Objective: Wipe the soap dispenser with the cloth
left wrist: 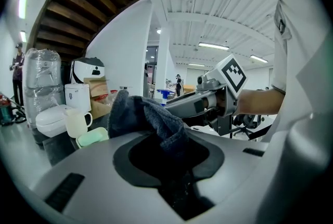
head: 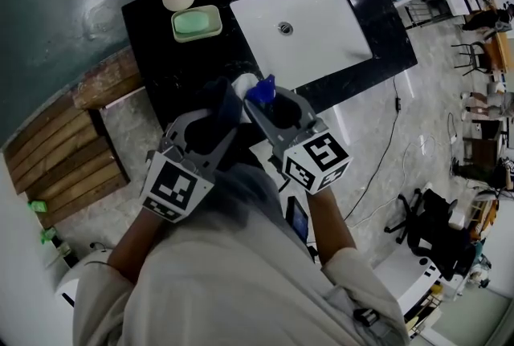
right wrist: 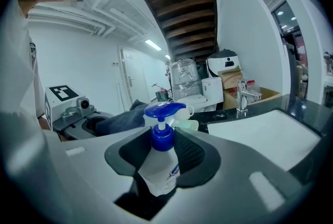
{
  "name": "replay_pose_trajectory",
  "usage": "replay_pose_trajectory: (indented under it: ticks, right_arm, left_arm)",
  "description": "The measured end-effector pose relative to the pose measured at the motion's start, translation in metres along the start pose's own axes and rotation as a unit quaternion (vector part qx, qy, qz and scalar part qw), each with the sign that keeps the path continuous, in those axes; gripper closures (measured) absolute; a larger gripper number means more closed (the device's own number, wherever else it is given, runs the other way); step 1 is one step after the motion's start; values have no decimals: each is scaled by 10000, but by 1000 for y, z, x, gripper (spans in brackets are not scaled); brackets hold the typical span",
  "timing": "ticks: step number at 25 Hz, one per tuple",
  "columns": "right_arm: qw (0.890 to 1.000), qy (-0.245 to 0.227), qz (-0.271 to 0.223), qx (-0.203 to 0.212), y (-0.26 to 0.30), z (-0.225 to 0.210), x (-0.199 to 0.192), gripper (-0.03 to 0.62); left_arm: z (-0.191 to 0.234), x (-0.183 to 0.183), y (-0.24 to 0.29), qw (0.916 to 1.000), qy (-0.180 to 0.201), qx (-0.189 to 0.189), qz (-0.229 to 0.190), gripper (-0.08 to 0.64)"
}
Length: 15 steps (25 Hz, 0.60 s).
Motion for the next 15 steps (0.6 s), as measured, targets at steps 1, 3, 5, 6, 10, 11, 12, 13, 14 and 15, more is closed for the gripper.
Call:
replay_pose_trajectory:
  ticks: [1, 3, 5, 6, 10, 11, 12, 13, 14, 15]
  right_arm:
    - [10000, 8, 0, -1, 0, 0, 0, 460]
    - [10000, 23, -3, -3, -1, 0, 0, 460]
    - [10000, 18, -5, 11, -1, -1, 1, 460]
    - [10000, 17, -1, 15, -1, -1, 2, 460]
    - [10000, 31, 12, -22, -1, -1, 1, 460]
    - [10000, 33, 3, -27, -1, -1, 1, 460]
    - [10000, 41, -7, -33, -1, -1, 1, 460]
    - [10000, 52, -17, -40, -1, -2, 0, 460]
    - [10000, 62, -24, -46, -1, -2, 0, 460]
    - [10000, 68, -28, -50, -1, -2, 0, 460]
  left_arm:
    - [-2, 0, 0, 10000, 8, -15, -8, 457]
    - [-6, 2, -1, 10000, 36, -57, -27, 457]
    - [-9, 2, -1, 9999, 31, -95, -49, 457]
    - [-10, 2, -2, 9999, 9, -113, -61, 457]
    - [-12, -5, 1, 9999, 44, -128, 52, 457]
    - [-11, -9, 2, 9998, 94, -94, 146, 457]
    - [-10, -13, 4, 9996, 121, -65, 231, 457]
    - [-9, -17, 5, 9995, 108, -69, 277, 457]
    - [-8, -19, 7, 9995, 69, -100, 287, 457]
    - [-7, -21, 9, 9995, 28, -130, 298, 457]
Point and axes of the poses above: the fingertips, and each gripper's own axes: y forward along the fingers, z to its left, x out of its top, the point moved 7 cm from there along -y, backward along the fingers, and after that the axes turned 7 degrees about -y, right-handed, at the moved point
